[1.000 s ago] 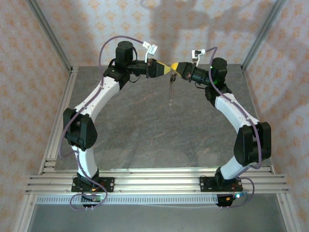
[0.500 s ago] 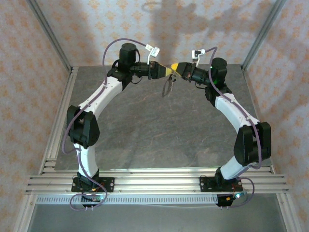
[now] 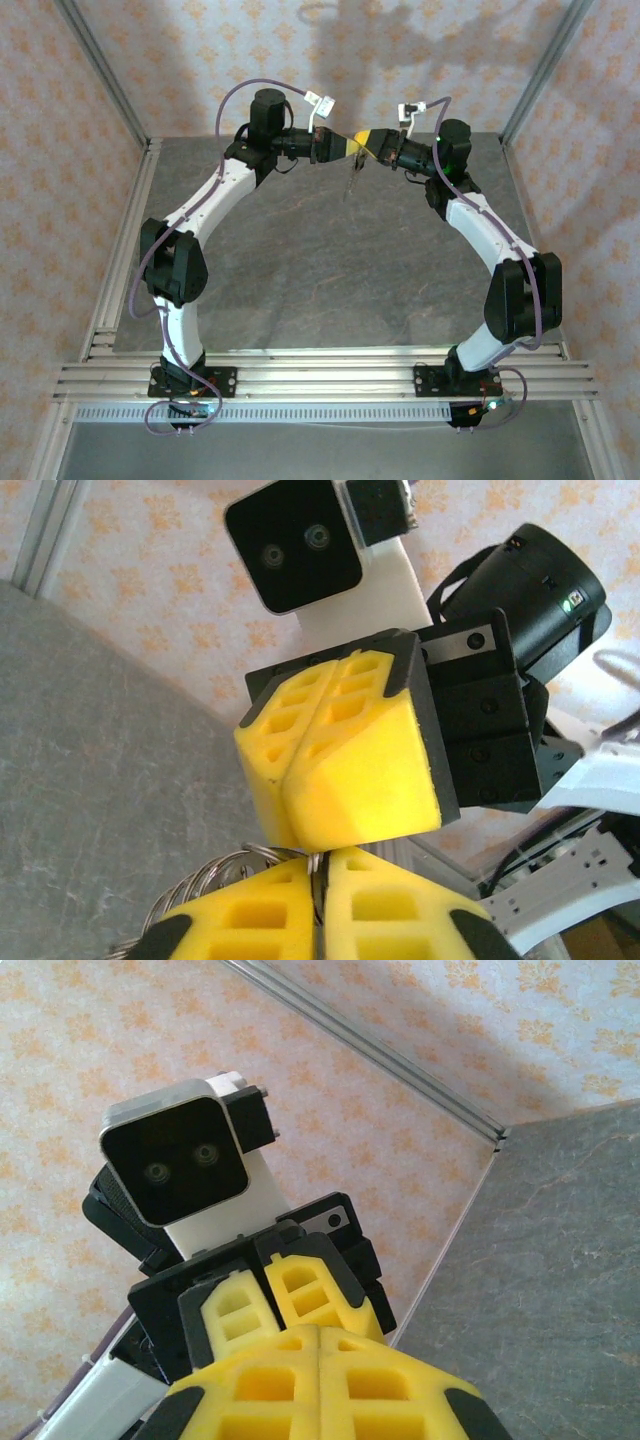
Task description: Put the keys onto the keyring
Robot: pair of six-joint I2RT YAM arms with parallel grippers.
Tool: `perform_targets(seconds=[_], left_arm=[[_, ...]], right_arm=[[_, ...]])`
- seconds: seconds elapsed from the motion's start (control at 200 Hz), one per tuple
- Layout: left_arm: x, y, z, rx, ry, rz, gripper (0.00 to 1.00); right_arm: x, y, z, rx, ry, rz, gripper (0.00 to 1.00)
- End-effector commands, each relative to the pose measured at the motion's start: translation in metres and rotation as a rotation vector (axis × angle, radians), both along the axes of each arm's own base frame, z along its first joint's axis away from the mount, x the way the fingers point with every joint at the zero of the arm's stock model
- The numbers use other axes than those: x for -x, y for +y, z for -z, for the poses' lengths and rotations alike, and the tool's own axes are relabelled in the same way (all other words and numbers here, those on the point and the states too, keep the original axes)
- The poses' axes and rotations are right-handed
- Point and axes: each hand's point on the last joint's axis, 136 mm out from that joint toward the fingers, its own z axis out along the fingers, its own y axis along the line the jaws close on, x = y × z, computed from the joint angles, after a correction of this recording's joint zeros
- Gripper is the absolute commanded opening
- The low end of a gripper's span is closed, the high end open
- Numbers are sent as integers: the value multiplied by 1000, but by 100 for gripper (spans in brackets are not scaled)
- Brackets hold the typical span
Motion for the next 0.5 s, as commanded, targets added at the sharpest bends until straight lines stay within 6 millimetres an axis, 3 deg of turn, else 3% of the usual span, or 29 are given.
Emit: perform_targets(seconds=[0.0,0.16,0.235,0.29,0.415,0.435,0.49], left_arm=[[-5,-5,-16,34,-63,-6,0],[-8,-4,-18,48,-66,-33,0],[-9,-2,-19,55,-69,-57,0],[-8,-1,-21,66,-73,-67,0],[-10,0,-17,81,-71,-82,0],[-3,3,-31,93,-98,-84,0],[-2,4,-34,104,-84,-92,0]], right_arm=[[10,-1,-25,-8,-100,-13,0],[7,-7,-29,8,-93,33,0],[4,-21,-38,5,-100,123,23],[4,-36,-44,3,-108,208,34],[14,-57,-47,37,-128,329,41],[16,-59,-47,41,-131,341,41],[23,-63,-43,48,-133,363,42]])
